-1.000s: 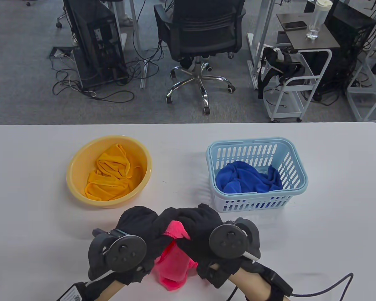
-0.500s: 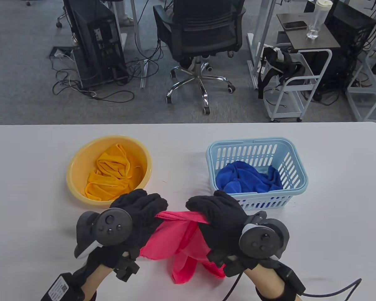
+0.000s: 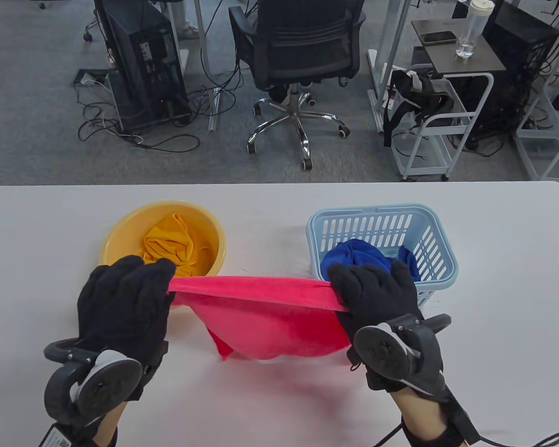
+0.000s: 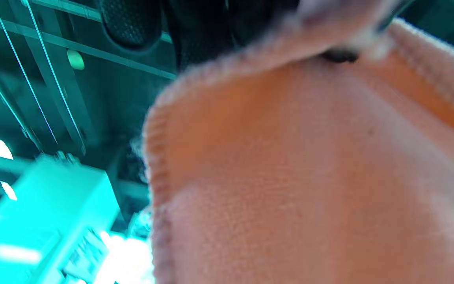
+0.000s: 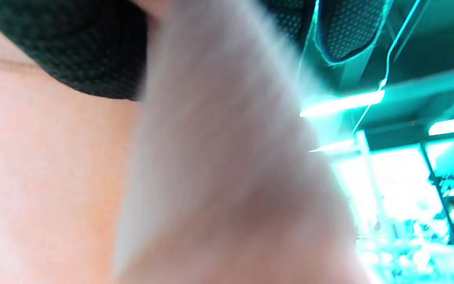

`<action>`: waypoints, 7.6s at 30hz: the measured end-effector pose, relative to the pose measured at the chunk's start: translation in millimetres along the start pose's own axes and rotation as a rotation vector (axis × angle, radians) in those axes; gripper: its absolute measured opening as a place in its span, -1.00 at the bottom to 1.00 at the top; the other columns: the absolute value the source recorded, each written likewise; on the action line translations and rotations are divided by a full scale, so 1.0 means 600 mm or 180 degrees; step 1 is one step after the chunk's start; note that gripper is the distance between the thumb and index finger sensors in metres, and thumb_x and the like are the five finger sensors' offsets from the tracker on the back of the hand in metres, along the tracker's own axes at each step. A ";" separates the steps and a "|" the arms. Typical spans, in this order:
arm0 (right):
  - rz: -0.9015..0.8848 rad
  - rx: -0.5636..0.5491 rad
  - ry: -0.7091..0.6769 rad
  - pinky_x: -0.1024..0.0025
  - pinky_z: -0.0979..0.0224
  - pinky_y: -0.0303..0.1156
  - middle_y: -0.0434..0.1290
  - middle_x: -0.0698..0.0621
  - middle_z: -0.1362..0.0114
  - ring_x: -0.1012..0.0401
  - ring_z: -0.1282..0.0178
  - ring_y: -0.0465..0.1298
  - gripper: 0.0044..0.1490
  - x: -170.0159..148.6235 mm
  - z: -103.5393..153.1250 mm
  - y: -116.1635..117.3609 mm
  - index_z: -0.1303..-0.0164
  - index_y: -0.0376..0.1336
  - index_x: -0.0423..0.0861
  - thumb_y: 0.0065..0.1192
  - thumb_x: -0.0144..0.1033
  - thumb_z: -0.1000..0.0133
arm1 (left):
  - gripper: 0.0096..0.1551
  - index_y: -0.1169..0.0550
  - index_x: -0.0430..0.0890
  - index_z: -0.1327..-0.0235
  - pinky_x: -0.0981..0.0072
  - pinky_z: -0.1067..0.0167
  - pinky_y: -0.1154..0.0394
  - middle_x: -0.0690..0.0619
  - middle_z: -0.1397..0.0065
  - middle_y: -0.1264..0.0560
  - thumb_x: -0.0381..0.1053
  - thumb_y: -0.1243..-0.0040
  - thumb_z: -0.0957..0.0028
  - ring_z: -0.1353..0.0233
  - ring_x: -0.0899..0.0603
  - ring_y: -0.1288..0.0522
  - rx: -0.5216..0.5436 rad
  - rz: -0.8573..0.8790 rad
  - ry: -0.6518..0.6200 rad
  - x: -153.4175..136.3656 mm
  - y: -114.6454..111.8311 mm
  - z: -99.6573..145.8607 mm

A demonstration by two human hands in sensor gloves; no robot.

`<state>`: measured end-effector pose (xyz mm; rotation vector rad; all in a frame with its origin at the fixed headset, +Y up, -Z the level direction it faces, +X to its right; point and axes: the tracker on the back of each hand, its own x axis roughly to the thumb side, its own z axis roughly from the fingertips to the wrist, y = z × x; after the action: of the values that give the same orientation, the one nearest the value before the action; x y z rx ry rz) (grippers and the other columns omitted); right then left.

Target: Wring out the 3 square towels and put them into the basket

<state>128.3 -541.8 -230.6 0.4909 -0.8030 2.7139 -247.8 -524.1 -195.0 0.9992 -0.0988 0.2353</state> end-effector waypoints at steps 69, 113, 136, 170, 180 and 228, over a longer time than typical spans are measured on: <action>-0.2960 0.1480 -0.0770 -0.42 -0.56 -0.42 -0.24 -0.07 -0.79 -0.28 -0.73 -0.25 0.42 0.061 0.060 0.225 -0.70 -0.48 -0.03 0.29 0.41 -0.11 | -0.40 -0.27 0.28 -0.43 0.06 -0.38 -0.40 0.36 -0.11 -0.55 0.39 0.07 -0.12 -0.24 0.00 -0.57 -0.1160 0.3880 0.0163 0.024 -0.123 0.038; 0.0249 -0.0254 -0.1821 0.00 0.05 0.52 0.56 0.05 -0.30 0.10 0.25 0.67 -0.55 0.075 0.115 0.189 -0.26 0.44 0.13 0.33 -0.36 -0.15 | -0.04 0.00 0.41 -0.55 -0.07 -0.40 -0.26 0.13 -0.49 -0.28 0.40 -0.31 -0.05 -0.41 -0.19 -0.36 -0.5361 0.2295 0.0035 0.090 -0.294 0.233; -0.4975 0.3128 0.0262 0.19 0.43 0.60 0.68 -0.08 0.00 0.25 0.53 0.71 -0.32 0.023 0.122 0.358 -0.20 0.43 -0.35 0.34 -0.05 -0.16 | -0.33 -0.18 0.64 -0.33 -0.02 -0.61 -0.14 0.36 -0.48 -0.24 0.35 -0.23 -0.02 -0.60 -0.03 -0.25 -0.1197 0.0190 -0.1757 0.113 -0.193 0.203; -0.2059 0.0805 0.0294 0.06 0.21 0.60 0.73 0.03 0.19 0.25 0.61 0.71 -0.22 -0.058 0.064 0.169 -0.11 0.50 -0.32 0.31 0.17 -0.14 | -0.16 -0.17 0.39 -0.53 -0.07 -0.64 -0.13 0.27 -0.60 -0.36 0.58 -0.02 0.05 -0.73 -0.11 -0.30 -0.2848 0.1086 -0.0662 0.027 -0.220 0.244; -0.3559 -0.0351 0.1036 0.02 0.15 0.58 0.69 -0.02 0.07 0.20 0.52 0.71 -0.20 -0.185 0.056 0.119 -0.23 0.43 -0.31 0.27 0.17 -0.18 | -0.14 -0.10 0.42 -0.54 -0.10 -0.70 0.05 0.33 -0.69 -0.21 0.55 -0.06 0.03 -0.82 -0.08 -0.04 -0.2754 0.0809 -0.0774 0.026 -0.203 0.241; -0.1005 0.1070 -0.0945 -0.35 -0.59 -0.35 -0.15 -0.04 -0.78 -0.25 -0.72 -0.10 -0.04 -0.004 0.165 0.192 -0.72 -0.11 0.04 0.06 0.23 -0.21 | -0.09 -0.02 0.43 -0.59 -0.14 -0.69 0.18 0.31 -0.75 0.00 0.59 0.00 0.02 -0.82 -0.13 0.17 -0.3302 0.0359 -0.0737 0.037 -0.211 0.247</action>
<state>114.8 -691.5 -207.9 1.0191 -0.2913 2.5113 -192.0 -711.1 -214.7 -0.0182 -0.4397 0.1361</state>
